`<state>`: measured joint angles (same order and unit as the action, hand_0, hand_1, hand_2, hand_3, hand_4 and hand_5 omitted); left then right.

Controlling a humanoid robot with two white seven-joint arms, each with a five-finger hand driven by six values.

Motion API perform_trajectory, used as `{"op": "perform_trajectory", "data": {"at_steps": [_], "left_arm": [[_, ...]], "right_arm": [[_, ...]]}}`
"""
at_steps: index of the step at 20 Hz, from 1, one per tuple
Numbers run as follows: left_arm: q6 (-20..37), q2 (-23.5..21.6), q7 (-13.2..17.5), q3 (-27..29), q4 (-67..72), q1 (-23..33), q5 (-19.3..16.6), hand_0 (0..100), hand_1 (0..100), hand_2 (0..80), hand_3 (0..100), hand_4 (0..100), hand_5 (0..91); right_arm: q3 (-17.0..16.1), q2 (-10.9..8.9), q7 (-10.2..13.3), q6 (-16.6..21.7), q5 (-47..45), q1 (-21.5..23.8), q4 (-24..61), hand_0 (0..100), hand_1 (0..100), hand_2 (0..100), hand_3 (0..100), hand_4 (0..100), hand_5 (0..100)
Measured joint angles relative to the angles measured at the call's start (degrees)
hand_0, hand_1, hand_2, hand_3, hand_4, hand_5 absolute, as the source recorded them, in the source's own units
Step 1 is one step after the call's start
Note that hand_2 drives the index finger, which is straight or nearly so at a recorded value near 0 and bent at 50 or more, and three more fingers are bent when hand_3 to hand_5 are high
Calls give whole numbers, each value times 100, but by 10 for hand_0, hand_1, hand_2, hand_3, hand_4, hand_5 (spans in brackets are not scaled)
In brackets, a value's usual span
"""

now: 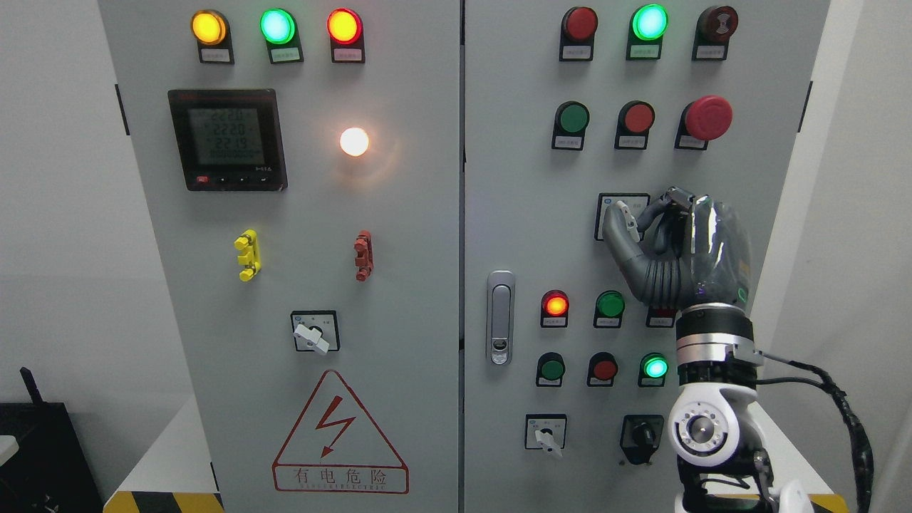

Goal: Rotate and turn off gray switch

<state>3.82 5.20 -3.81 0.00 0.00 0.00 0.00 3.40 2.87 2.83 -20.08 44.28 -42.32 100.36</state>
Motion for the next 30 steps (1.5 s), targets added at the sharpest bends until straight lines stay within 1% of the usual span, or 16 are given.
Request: {"op": "perform_trajectory", "data": {"at_steps": [5, 7, 8, 10, 11, 15, 17, 21, 26, 30], "left_arm": [[0, 0, 0, 0, 0, 0, 0, 120, 389, 0, 0, 0, 0], [0, 0, 0, 0, 0, 0, 0, 120, 389, 0, 0, 0, 0], [0, 0, 0, 0, 0, 0, 0, 120, 389, 0, 0, 0, 0], [0, 0, 0, 0, 0, 0, 0, 120, 389, 0, 0, 0, 0], [0, 0, 0, 0, 0, 0, 0, 120, 389, 0, 0, 0, 0], [0, 0, 0, 0, 0, 0, 0, 120, 389, 0, 0, 0, 0], [0, 0, 0, 0, 0, 0, 0, 120, 389, 0, 0, 0, 0], [0, 0, 0, 0, 0, 0, 0, 120, 389, 0, 0, 0, 0], [0, 0, 0, 0, 0, 0, 0, 120, 389, 0, 0, 0, 0], [0, 0, 0, 0, 0, 0, 0, 120, 389, 0, 0, 0, 0]], "right_arm": [[4, 1, 14, 14, 0, -1, -2, 627, 462, 722, 1000, 954, 1000], [4, 1, 22, 14, -1, -2, -5, 643, 445, 724, 1000, 955, 1000], [5, 1, 27, 14, -3, -2, -5, 551, 429, 731, 1000, 955, 1000], [6, 2, 35, 14, -6, -3, -5, 405, 443, 735, 1000, 956, 1000], [6, 1, 35, 14, -7, -3, -5, 365, 452, 734, 1000, 956, 1000], [7, 2, 20, 13, -11, -2, -4, 304, 463, 732, 1000, 956, 1000], [7, 2, 10, 14, -13, 3, -3, 254, 470, 732, 1000, 956, 1000], [7, 2, 4, 38, -18, 14, 0, 220, 470, 731, 1000, 956, 1000], [4, 2, -1, 63, -23, 29, 13, 131, 479, 727, 1000, 957, 1000], [-1, -2, -21, 73, -29, 40, 28, 116, 483, 727, 1000, 957, 1000]]}}
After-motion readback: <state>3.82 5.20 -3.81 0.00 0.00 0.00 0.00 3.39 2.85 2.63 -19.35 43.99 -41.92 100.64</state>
